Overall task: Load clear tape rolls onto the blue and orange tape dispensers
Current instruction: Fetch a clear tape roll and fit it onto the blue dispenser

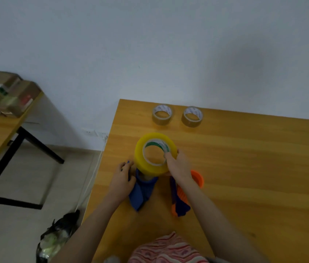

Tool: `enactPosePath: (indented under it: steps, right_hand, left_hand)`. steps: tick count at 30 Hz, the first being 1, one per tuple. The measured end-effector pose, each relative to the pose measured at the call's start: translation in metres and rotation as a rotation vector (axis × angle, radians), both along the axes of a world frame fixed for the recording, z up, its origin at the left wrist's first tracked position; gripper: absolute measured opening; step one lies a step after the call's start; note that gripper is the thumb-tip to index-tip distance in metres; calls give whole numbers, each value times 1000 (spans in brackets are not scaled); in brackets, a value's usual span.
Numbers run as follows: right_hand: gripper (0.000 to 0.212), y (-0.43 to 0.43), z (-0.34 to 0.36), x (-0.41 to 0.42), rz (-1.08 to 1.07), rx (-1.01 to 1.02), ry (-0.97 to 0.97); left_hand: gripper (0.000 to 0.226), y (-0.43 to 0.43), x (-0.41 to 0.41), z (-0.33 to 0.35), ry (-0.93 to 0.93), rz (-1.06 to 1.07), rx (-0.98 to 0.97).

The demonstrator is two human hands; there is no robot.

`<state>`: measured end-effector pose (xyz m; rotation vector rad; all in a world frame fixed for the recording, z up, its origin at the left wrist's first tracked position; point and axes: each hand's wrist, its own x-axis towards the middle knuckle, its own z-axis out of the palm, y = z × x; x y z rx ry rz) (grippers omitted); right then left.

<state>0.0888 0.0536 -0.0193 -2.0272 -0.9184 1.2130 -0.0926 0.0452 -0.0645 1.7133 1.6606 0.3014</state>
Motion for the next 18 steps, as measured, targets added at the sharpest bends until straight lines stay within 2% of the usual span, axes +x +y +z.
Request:
enactPosePath:
  steps: [4, 8, 11, 16, 17, 18]
  right_hand:
    - [67, 35, -13, -8, -32, -35, 39]
    - [68, 59, -31, -18, -13, -116, -11]
    - [45, 66, -56, -20, 72, -158, -133]
    - [54, 51, -54, -25, 193, -179, -241]
    - [51, 49, -49, -25, 206, -178, -264]
    - [39, 49, -46, -25, 235, -171, -297]
  left_hand:
    - [47, -5, -9, 1, -10, -13, -85]
    - [44, -11, -13, 4, -17, -51, -158]
    - [42, -16, -15, 5, -18, -49, -173]
    - [42, -21, -16, 3, -45, -29, -168]
    - [42, -20, -15, 3, -41, -28, -167]
    - [43, -19, -13, 3, -38, -28, -172]
